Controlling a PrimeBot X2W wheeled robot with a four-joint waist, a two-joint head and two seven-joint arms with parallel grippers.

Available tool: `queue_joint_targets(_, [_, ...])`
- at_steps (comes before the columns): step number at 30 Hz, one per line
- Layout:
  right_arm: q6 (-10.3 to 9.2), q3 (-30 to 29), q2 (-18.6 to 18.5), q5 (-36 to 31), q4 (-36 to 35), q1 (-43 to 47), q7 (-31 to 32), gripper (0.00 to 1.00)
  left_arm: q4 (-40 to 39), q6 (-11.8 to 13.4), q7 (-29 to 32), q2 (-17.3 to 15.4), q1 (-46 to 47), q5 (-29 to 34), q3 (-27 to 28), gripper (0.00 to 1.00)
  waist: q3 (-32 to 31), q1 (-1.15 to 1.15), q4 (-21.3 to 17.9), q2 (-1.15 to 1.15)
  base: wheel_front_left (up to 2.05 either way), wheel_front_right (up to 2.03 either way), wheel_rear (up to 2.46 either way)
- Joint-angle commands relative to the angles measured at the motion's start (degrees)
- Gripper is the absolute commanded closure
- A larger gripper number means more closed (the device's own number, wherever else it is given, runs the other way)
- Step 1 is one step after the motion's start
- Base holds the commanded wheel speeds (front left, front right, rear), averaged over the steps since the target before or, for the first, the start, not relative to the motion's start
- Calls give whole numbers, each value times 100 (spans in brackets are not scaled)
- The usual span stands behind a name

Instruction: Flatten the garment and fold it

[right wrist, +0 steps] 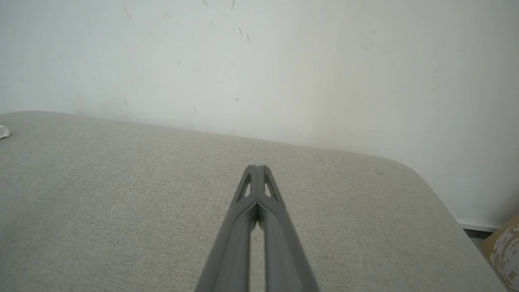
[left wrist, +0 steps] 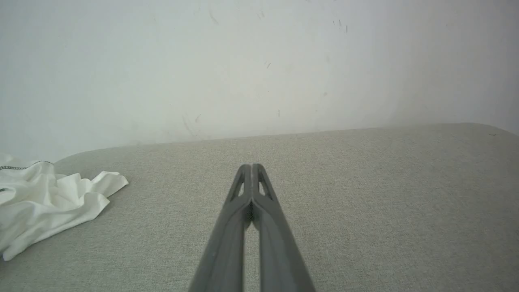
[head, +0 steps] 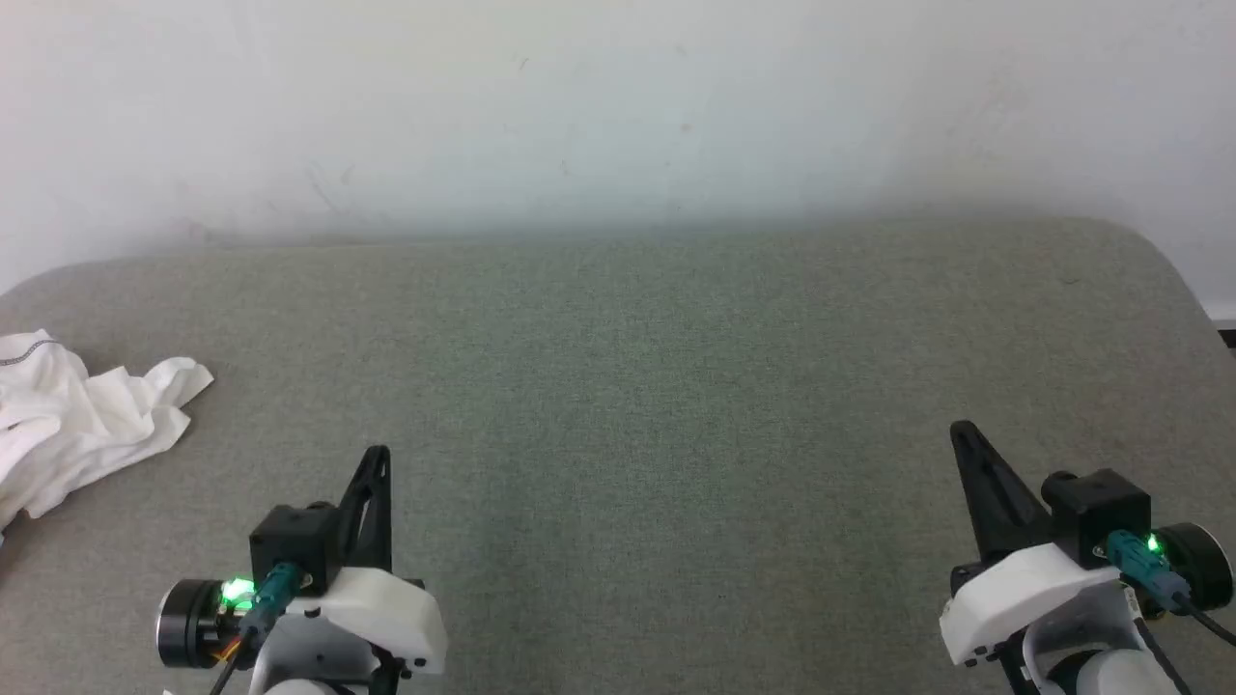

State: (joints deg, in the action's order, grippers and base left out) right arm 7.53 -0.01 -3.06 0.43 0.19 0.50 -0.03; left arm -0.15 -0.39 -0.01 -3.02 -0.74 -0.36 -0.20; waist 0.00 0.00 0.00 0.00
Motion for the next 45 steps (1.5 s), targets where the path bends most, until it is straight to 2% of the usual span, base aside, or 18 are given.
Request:
queue_joint_targets(1, [-4,1,18,-43,-19,-50,3,100,15,39,1,14,74,36,20,100,0,0,0,0,0,0,0])
queue_joint_targets(29, [-4,1,18,-43,-19,-50,3,100,15,39,1,14,74,36,20,100,0,0,0,0,0,0,0])
queue_joint_targets(30, [0,0,0,0,0,0,0,0,0,0,0,0,0,0,0,0,0,0,0,0,0,0,0])
queue_joint_targets(45, [1,-121,-3,107,38,20,-113,0,-50,16,-113,0,-60,-70,12,0,3,0,1,0,0,0,0])
